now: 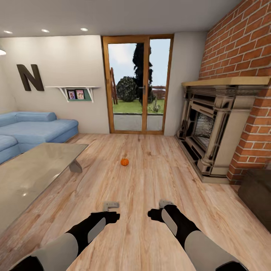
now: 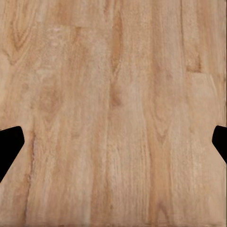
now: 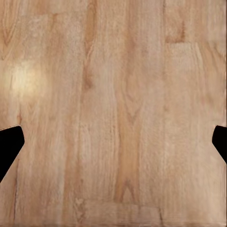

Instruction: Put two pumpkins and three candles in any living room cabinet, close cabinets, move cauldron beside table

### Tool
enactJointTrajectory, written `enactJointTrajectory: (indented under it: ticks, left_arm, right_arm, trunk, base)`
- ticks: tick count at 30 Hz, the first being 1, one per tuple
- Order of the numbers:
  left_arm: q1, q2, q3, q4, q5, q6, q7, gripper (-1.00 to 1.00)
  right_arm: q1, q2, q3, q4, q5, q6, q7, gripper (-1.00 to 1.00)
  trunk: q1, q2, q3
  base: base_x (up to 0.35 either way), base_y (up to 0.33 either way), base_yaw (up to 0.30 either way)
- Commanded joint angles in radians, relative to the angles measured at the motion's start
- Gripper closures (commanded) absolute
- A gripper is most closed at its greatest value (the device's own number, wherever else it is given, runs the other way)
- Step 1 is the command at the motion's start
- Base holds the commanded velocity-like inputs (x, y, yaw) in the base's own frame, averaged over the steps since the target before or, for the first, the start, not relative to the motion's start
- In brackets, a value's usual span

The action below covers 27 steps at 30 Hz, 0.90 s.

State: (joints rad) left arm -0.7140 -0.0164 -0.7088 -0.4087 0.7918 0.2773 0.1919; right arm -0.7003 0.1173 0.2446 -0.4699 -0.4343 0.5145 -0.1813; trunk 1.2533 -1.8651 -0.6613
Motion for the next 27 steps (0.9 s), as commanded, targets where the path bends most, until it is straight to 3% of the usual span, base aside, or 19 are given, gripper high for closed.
enactJointTrajectory:
  ticks: [1,19,27]
  left_arm:
    - [-0.001,0.001,-0.009,-0.002,0.011,0.002,0.009,-1.00]
    - [-0.001,0.000,-0.011,-0.002,0.011,0.002,0.009,-1.00]
    - [-0.001,0.001,-0.011,-0.002,0.011,0.002,0.009,-1.00]
  right_arm:
    - [-0.001,-0.001,0.007,-0.001,-0.011,0.003,-0.009,-1.00]
    - [-0.001,-0.001,0.007,-0.001,-0.011,0.005,-0.009,-1.00]
    - [-0.001,-0.001,0.007,-0.001,-0.012,0.005,-0.009,-1.00]
  trunk:
    - [-0.001,-0.001,-0.001]
    - [-0.001,-0.001,0.006]
    - [-0.001,-0.001,0.010]
  base:
    - [-0.326,0.000,-0.279]
    - [-0.327,0.000,-0.280]
    - [-0.165,0.000,-0.280]
